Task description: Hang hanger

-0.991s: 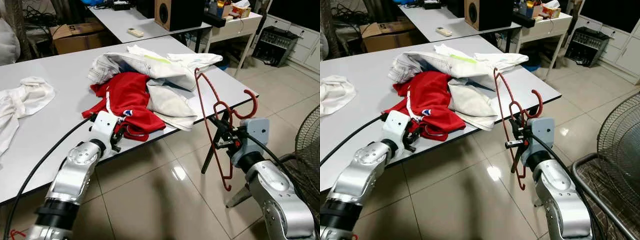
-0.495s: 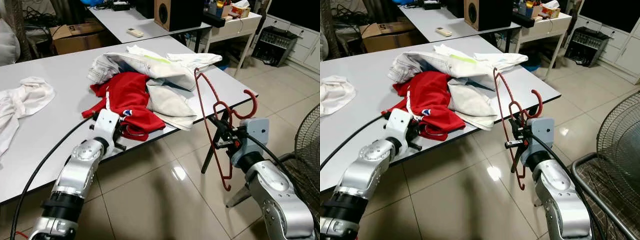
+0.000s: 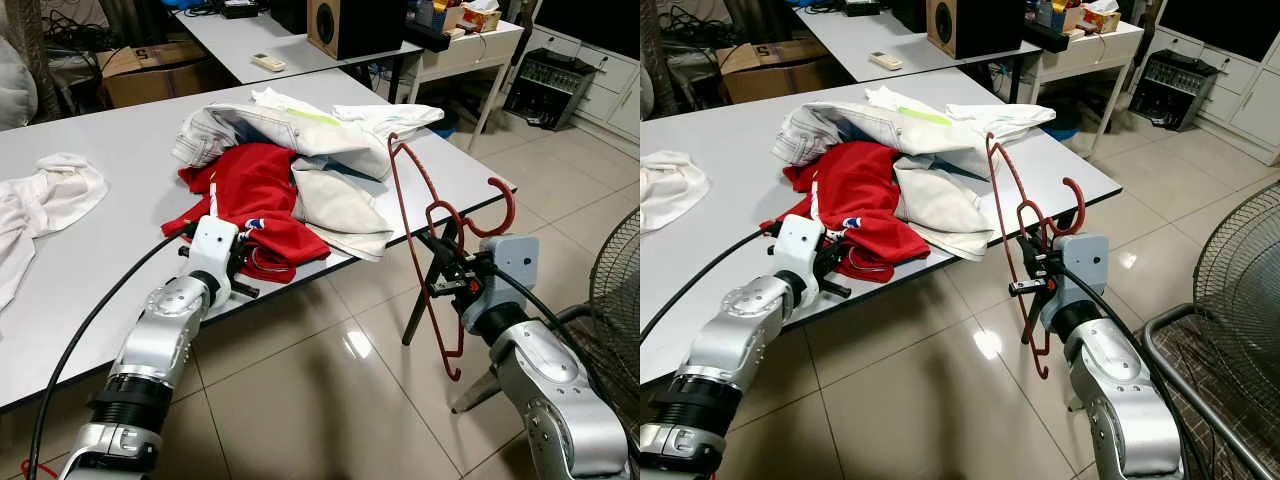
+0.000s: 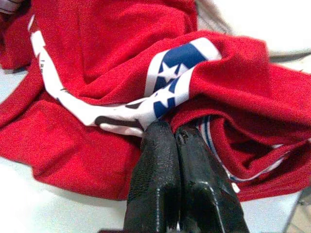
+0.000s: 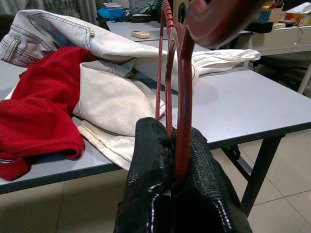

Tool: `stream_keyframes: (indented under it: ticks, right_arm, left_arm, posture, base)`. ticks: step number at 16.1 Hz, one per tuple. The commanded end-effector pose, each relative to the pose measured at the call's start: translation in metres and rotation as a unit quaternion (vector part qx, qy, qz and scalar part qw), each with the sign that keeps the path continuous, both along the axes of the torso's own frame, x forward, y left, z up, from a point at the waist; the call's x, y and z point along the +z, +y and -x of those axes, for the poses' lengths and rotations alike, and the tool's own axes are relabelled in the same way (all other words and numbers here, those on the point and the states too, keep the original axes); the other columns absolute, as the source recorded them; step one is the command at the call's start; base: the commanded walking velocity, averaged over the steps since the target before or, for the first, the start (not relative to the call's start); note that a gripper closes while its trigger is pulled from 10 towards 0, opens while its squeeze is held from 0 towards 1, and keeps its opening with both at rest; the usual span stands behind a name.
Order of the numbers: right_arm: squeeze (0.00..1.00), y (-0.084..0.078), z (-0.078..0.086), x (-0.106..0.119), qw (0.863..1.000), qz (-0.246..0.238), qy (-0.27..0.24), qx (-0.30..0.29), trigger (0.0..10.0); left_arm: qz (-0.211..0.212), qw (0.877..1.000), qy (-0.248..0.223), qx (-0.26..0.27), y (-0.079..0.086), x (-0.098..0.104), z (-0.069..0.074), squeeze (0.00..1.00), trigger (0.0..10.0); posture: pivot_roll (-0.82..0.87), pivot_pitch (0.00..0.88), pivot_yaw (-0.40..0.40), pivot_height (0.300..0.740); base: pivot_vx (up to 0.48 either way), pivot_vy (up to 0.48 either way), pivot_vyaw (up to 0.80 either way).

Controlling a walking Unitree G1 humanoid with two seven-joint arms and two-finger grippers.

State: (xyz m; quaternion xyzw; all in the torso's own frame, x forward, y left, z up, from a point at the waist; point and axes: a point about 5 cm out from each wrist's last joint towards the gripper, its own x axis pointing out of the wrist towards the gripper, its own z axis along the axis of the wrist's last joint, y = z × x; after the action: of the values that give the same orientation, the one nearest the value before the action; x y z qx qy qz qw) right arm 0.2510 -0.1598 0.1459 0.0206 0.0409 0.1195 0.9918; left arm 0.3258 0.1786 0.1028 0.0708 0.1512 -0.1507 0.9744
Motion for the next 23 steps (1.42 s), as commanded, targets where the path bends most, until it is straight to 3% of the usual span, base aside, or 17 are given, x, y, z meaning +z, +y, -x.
stream_keyframes:
  ticks: [1,4,6,7,8,10,11,12,13,14,15,16,17,19,20,21,23]
  right_arm:
    - [0.0,0.0,-0.001,0.007,1.0,-0.011,-0.015,0.005,10.0]
    - [0.0,-0.001,-0.002,0.009,0.999,-0.037,-0.016,0.033,10.0]
    - [0.0,0.0,-0.003,0.011,0.997,-0.037,-0.016,0.059,10.0]
    - [0.0,0.0,-0.004,0.012,0.996,-0.036,-0.017,0.076,10.0]
    - [0.0,0.003,-0.003,0.018,0.991,-0.047,-0.019,0.12,10.0]
    - [0.0,0.005,0.002,0.027,0.983,-0.072,-0.028,0.165,10.0]
    - [0.0,0.004,0.004,0.028,0.981,-0.073,-0.027,0.176,10.0]
    - [0.0,0.002,0.007,0.027,0.98,-0.069,-0.024,0.185,10.0]
    - [0.0,0.002,0.008,0.026,0.979,-0.066,-0.023,0.19,10.0]
    - [0.0,-0.002,0.015,0.023,0.977,-0.05,-0.011,0.208,10.0]
    - [0.0,-0.007,0.022,0.021,0.974,-0.036,0.001,0.222,10.0]
    - [0.0,-0.008,0.024,0.021,0.974,-0.032,0.005,0.226,10.0]
    - [0.0,-0.015,0.03,0.023,0.972,-0.022,0.012,0.234,10.0]
    - [0.0,-0.025,0.041,0.03,0.966,-0.012,0.023,0.257,10.0]
    - [0.0,-0.026,0.046,0.032,0.96,-0.005,0.029,0.278,10.0]
    - [0.0,-0.027,0.049,0.032,0.956,0.001,0.037,0.291,10.0]
    - [0.0,-0.027,0.058,0.033,0.944,0.013,0.059,0.326,10.0]
  left_arm:
    - [0.023,1.0,-0.015,-0.002,0.006,0.012,-0.003,0.0,0.0]
    - [0.061,0.996,-0.046,-0.033,0.03,0.052,-0.01,0.0,0.0]
    - [0.049,0.994,-0.069,-0.066,0.043,0.085,-0.015,0.0,0.0]
    - [0.035,0.992,-0.085,-0.084,0.052,0.107,-0.018,0.0,0.0]
    - [-0.025,0.988,-0.112,-0.104,0.071,0.149,-0.024,0.0,0.0]
    - [-0.062,0.979,-0.136,-0.138,0.072,0.192,-0.025,0.0,0.0]
    - [-0.07,0.973,-0.103,-0.192,0.054,0.185,-0.02,0.0,0.0]
    - [-0.07,0.964,-0.045,-0.251,0.034,0.16,-0.011,0.0,0.0]
    - [-0.068,0.959,-0.015,-0.276,0.025,0.146,-0.005,0.0,0.0]
    - [-0.094,0.936,0.071,-0.331,0.006,0.098,0.011,0.0,0.0]
    - [-0.108,0.918,0.12,-0.363,-0.004,0.071,0.022,0.0,0.0]
    - [-0.108,0.914,0.129,-0.369,-0.006,0.068,0.023,0.0,0.0]
    - [-0.115,0.914,0.136,-0.364,-0.006,0.068,0.022,0.0,0.0]
    - [-0.122,0.94,0.097,-0.303,0.01,0.091,0.002,0.0,0.0]
    - [-0.108,0.966,0.042,-0.232,0.018,0.106,-0.017,0.0,0.0]
    - [-0.103,0.971,0.025,-0.215,0.019,0.111,-0.022,0.0,0.0]
    - [-0.096,0.964,0.036,-0.246,0.007,0.105,-0.017,0.0,0.0]
  posture:
    - [-0.17,0.0,0.01,0.74]
    - [-0.14,0.0,0.003,0.74]
    - [-0.13,0.0,0.002,0.74]
    - [-0.12,0.0,0.001,0.74]
    - [-0.12,0.0,0.005,0.74]
    - [-0.11,0.0,0.014,0.74]
    - [-0.11,0.0,0.023,0.74]
    - [-0.11,0.0,0.034,0.74]
    - [-0.11,0.0,0.034,0.74]
    - [-0.11,0.0,0.037,0.74]
    - [-0.12,0.0,0.043,0.74]
    - [-0.13,0.0,0.05,0.74]
    - [-0.13,0.0,0.057,0.74]
    - [-0.13,0.0,0.057,0.74]
    - [-0.13,0.0,0.064,0.74]
    - [-0.14,0.0,0.067,0.74]
    - [-0.14,0.0,0.074,0.74]
  base:
    - [0.0,0.0,0.0]
    - [0.0,0.0,0.0]
    - [0.0,0.0,0.0]
    - [0.0,0.0,0.0]
    - [0.0,0.0,0.0]
    - [0.0,0.0,0.0]
    - [0.0,0.0,0.0]
    - [0.0,0.0,0.0]
    - [0.0,0.0,0.0]
    - [0.0,0.0,0.0]
    - [0.0,0.0,0.0]
    - [0.0,0.0,0.0]
    - [0.0,0.0,0.0]
    - [0.0,0.0,0.0]
    - [0.0,0.0,0.0]
    - [0.0,0.0,0.0]
    - [0.0,0.0,0.0]
